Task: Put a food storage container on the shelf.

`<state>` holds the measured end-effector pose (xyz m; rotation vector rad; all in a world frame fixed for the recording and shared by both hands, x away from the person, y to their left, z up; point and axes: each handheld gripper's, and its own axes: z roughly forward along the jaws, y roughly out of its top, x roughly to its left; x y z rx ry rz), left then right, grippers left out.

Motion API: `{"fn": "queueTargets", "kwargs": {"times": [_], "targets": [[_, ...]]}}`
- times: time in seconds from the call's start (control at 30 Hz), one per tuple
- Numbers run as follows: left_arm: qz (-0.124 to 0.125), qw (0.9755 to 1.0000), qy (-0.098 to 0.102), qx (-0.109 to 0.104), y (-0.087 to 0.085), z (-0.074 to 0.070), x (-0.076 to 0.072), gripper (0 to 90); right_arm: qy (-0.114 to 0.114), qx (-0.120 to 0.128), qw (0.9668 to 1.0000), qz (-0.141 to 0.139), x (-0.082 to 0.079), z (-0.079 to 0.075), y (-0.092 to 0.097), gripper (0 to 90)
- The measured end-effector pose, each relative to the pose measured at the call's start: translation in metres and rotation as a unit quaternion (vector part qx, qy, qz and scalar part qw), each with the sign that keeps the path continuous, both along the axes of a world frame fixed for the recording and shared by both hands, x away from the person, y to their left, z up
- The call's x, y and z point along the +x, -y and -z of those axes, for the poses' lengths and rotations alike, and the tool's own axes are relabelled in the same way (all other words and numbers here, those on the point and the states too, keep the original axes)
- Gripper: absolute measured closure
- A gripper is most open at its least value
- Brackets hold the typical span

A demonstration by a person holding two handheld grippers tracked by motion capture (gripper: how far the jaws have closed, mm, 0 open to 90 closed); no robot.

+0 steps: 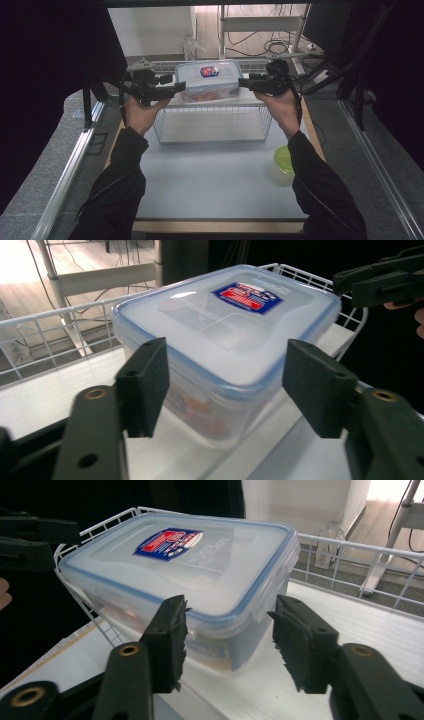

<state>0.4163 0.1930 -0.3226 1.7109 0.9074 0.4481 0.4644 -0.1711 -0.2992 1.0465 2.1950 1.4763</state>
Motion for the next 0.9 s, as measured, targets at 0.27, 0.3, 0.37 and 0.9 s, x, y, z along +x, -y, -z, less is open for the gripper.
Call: {"fn": "queueTargets", "kwargs": {"times": [0.27,0.3,0.37,0.9], "targets": [[0.044,0.9986,-0.028,0.012,0.005,0.023,-0.017,71.2,0.003,-0.022,0.9988,-0.043,-0.019,0.023,-0.005,79.9],[0.044,0.9986,-0.028,0.012,0.005,0.023,-0.017,73.7,0.003,-0.026,0.9986,-0.047,-0.019,0.025,-0.008,80.6],[0.043,0.9982,-0.034,0.022,0.008,0.028,-0.013,77.2,0.006,-0.033,0.9983,-0.049,-0.018,0.029,-0.014,82.8],[0.016,0.9973,-0.057,0.044,0.017,0.029,0.014,79.8,0.014,-0.038,0.9989,-0.024,-0.005,0.037,-0.026,82.4]]}}
